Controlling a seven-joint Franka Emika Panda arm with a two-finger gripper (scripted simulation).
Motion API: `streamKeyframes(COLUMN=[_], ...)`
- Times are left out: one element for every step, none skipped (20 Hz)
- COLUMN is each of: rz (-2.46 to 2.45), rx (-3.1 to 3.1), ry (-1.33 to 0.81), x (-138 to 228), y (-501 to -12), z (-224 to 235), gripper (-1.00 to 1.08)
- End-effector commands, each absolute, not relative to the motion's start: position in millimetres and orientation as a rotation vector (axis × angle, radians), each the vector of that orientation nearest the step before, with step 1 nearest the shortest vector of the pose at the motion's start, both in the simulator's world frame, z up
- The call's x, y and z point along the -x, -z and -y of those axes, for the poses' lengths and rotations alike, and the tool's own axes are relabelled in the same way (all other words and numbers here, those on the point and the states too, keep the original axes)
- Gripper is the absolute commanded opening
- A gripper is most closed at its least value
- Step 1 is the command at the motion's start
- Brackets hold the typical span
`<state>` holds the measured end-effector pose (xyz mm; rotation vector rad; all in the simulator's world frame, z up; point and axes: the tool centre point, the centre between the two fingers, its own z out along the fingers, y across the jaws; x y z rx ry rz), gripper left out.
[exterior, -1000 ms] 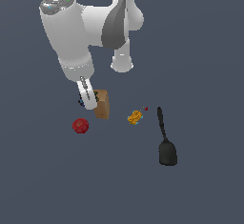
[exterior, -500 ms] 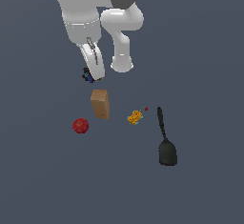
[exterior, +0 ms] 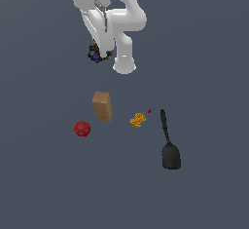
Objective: Pick up a designated object from a clutter of objects.
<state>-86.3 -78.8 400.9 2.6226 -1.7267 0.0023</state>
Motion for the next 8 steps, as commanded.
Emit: streamKeyframes(rz=[1.727, 1.727, 1.727, 1.727, 1.727, 1.727, 1.727, 1.727], rx=[-2.623, -2.623, -2.623, -2.623, -2.624, -2.624, -2.624, -2.624], ry=[-0.002, -0.002, -0.001, -0.001, -0.001, -0.001, 0.0, 0.0], x=[91.3, 92.6, 93.6, 94.3, 94.8, 95.1, 95.3, 95.3], y=[-411.8, -414.8, -417.4, -419.5, -421.0, -422.2, -422.8, -423.0], z=[75.1, 74.0, 73.1, 72.3, 71.8, 71.3, 71.2, 71.1], gripper=[-1.0, -1.0, -1.0, -1.0, -1.0, -1.0, -1.0, -1.0])
